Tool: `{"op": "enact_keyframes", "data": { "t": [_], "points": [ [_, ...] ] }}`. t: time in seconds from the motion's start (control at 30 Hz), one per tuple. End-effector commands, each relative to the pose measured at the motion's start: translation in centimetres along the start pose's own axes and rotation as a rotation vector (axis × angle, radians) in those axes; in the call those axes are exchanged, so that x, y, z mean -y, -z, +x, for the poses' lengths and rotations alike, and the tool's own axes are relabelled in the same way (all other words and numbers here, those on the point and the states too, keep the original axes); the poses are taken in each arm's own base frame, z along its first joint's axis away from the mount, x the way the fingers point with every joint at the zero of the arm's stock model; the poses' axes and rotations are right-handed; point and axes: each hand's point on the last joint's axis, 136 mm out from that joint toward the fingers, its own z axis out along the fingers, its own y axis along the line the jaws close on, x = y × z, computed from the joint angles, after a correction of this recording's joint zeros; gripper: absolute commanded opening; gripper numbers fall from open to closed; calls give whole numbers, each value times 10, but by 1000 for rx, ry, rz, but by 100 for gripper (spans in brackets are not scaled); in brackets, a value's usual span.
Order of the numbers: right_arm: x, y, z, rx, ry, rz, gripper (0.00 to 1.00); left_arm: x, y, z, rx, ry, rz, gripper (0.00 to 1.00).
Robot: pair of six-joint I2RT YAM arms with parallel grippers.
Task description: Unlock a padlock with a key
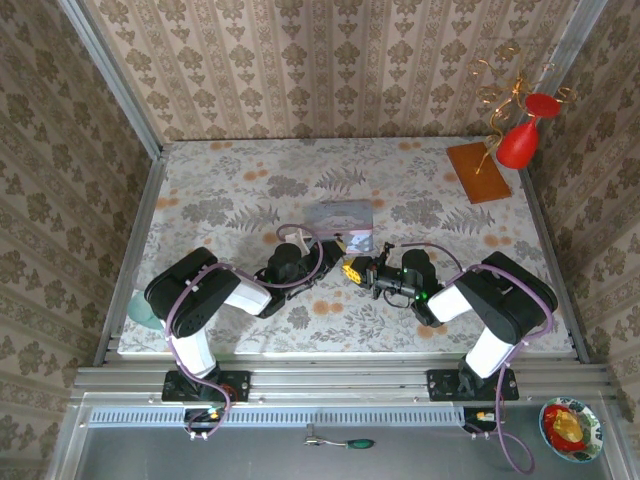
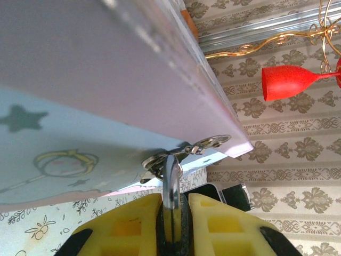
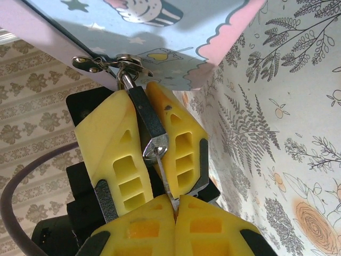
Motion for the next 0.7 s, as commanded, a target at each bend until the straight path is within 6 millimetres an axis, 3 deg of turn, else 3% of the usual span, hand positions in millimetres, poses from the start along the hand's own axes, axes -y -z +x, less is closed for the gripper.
{"op": "enact_keyframes", "data": {
  "t": [0.0,0.17,0.43,0.67],
  "points": [
    [-47,-2,-22,133,22,-148,0,32,5,55,-212,-10,119,2],
    [-53,-3,-22,136,28,-153,0,31,5,55,-213,-12,115,1],
    [-27,2,-31,177,-54,-85,0,29,5,56,-216,-14,109,0],
    [-49,-3,-26,147,-10,-107,0,22,3,61,-230,-8,89,0]
  ]
}}
